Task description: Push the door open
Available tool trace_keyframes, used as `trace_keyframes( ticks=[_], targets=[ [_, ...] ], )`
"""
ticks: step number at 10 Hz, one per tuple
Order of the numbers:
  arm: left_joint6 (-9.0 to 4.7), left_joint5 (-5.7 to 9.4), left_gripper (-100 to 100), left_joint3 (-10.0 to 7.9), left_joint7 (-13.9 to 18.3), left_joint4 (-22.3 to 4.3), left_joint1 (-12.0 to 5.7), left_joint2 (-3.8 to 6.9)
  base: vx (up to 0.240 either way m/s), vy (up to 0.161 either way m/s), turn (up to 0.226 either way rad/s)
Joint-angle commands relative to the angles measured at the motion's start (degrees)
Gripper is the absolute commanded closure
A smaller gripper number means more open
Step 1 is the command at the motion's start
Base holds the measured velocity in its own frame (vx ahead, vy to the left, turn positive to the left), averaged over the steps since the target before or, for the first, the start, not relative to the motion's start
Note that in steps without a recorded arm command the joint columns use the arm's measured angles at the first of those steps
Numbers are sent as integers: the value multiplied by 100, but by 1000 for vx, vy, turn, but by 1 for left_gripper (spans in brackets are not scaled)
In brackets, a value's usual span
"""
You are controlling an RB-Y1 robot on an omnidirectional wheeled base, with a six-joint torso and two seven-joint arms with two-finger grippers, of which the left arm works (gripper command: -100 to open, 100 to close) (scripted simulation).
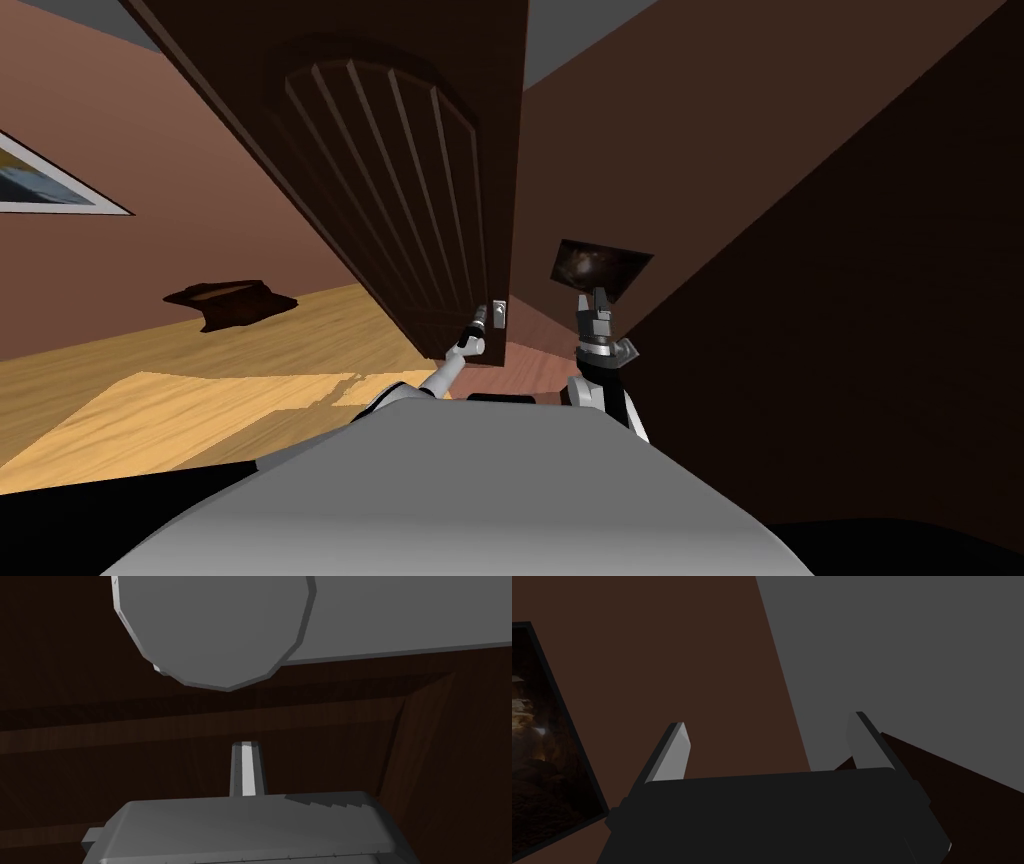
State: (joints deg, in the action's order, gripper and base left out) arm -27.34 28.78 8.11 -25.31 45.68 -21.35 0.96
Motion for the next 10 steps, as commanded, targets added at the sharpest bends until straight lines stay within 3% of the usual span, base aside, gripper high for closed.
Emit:
trace_keyframes(
  ticks=[1, 5, 7, 10],
  targets=[
    [-38, 204, -100, 21, -173, 16, 2, 65, -161, 31, -106],
    [-155, 667, -100, 64, -524, -30, -59, 119, -151, 4, -90],
    [-222, 928, -100, 88, -722, -56, -93, 104, -140, 25, -113],
    [-330, 1356, -100, 128, -1047, -99, -148, 0, -149, 12, -105]
  ],
)
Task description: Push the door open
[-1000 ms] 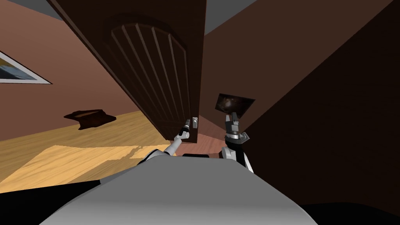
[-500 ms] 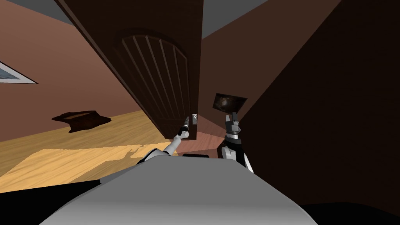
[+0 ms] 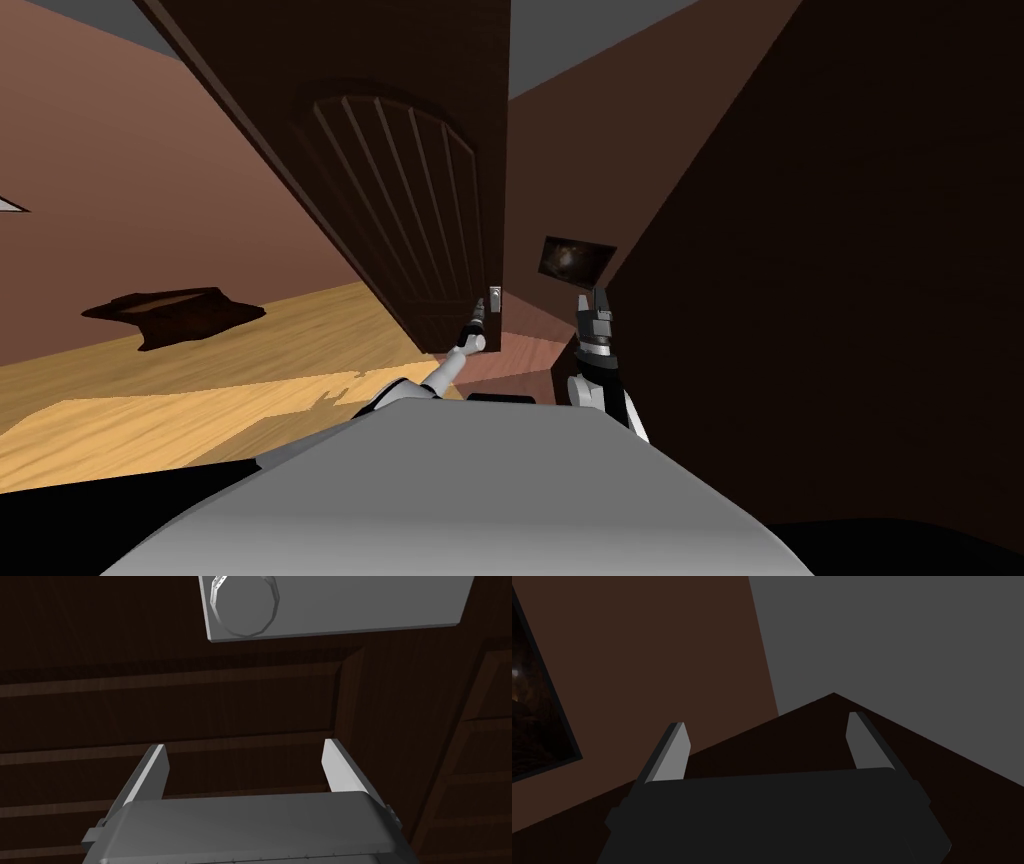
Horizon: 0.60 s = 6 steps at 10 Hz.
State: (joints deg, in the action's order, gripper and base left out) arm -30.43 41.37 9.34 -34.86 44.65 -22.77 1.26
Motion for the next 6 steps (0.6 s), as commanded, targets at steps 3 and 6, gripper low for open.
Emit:
trace_keyframes(
  ticks=[3, 6],
  targets=[
    [-112, 454, -100, 39, -363, -32, -53, -197, -143, -13, -96],
    [-139, 596, -100, 56, -457, -28, -57, -288, -103, -26, -66]
  ],
)
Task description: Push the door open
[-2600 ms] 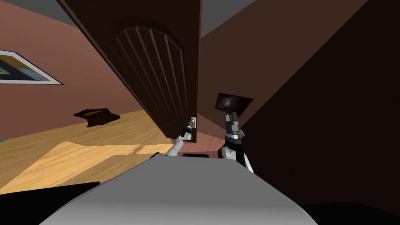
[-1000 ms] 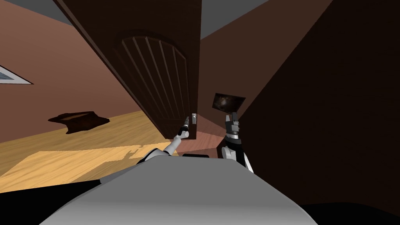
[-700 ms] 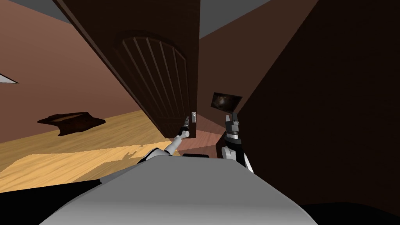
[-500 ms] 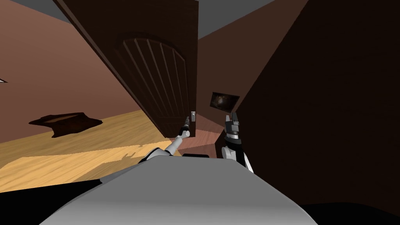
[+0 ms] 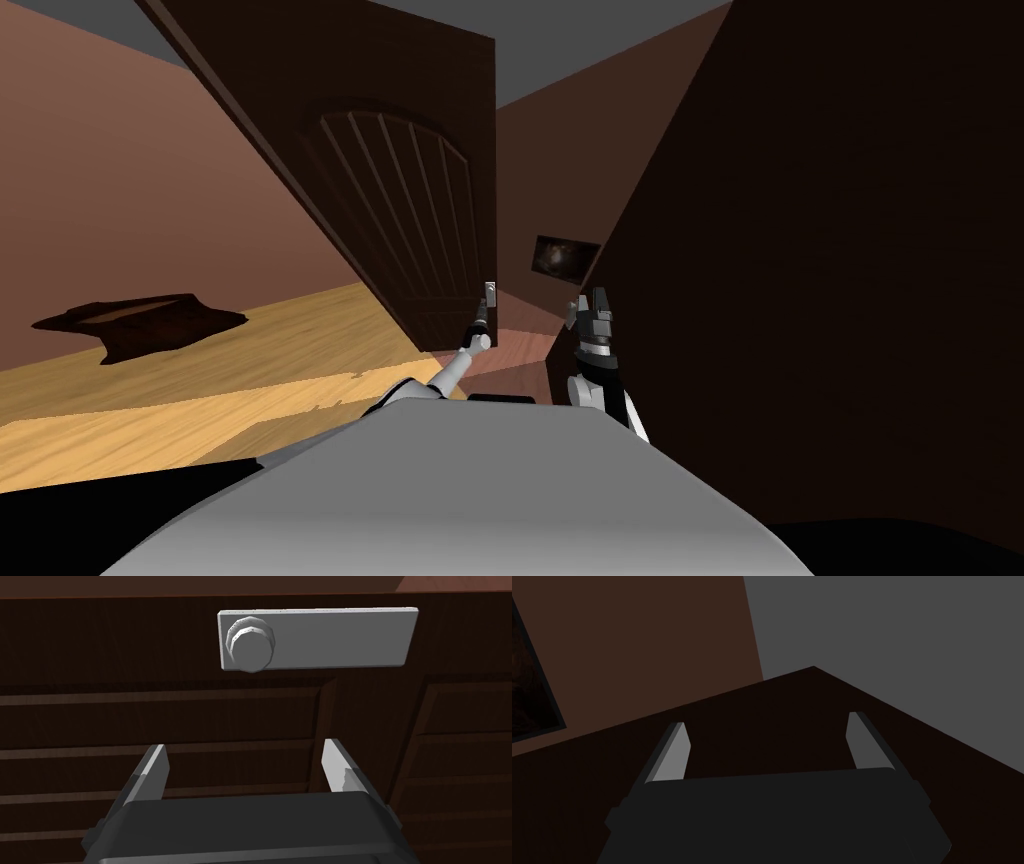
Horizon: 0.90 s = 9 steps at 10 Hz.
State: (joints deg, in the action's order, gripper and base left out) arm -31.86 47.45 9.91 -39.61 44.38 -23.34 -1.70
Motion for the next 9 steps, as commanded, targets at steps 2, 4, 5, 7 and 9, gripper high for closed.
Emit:
trace_keyframes(
  ticks=[2, 4, 5, 7, 9],
  targets=[
    [-13, -5, -100, -12, 17, -11, -2, 178, 116, 37, -18],
    [-30, -11, -100, -29, 39, -25, -6, 305, 176, 2, -22],
    [-37, -14, -100, -36, 49, -32, -7, 332, 179, 15, -18],
    [-53, -19, -100, -51, 70, -45, -10, 332, 203, -6, -29],
    [-70, -26, -100, -67, 92, -60, -14, 246, 225, -10, -30]
  ],
)
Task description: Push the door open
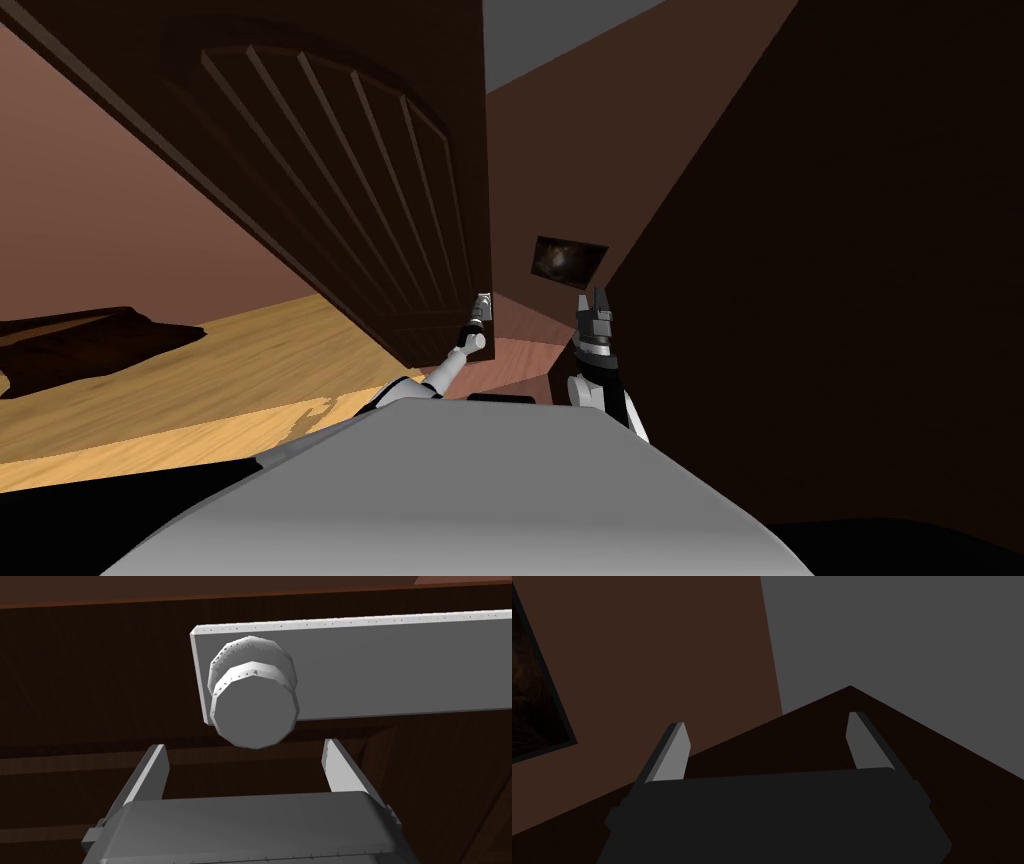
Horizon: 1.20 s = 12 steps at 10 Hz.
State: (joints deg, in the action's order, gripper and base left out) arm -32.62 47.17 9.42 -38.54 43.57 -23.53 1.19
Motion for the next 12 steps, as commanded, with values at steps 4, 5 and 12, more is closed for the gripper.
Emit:
trace_keyframes(
  ticks=[4, 5, 12],
  targets=[
    [-21, -3, 100, -6, 29, -42, -27, -60, 66, 0, -6],
    [-21, -3, 100, -6, 29, -42, -27, -60, -30, 0, -5],
    [-397, 468, 100, -128, -370, -182, -114, 94, 54, 1, -48]
  ],
)
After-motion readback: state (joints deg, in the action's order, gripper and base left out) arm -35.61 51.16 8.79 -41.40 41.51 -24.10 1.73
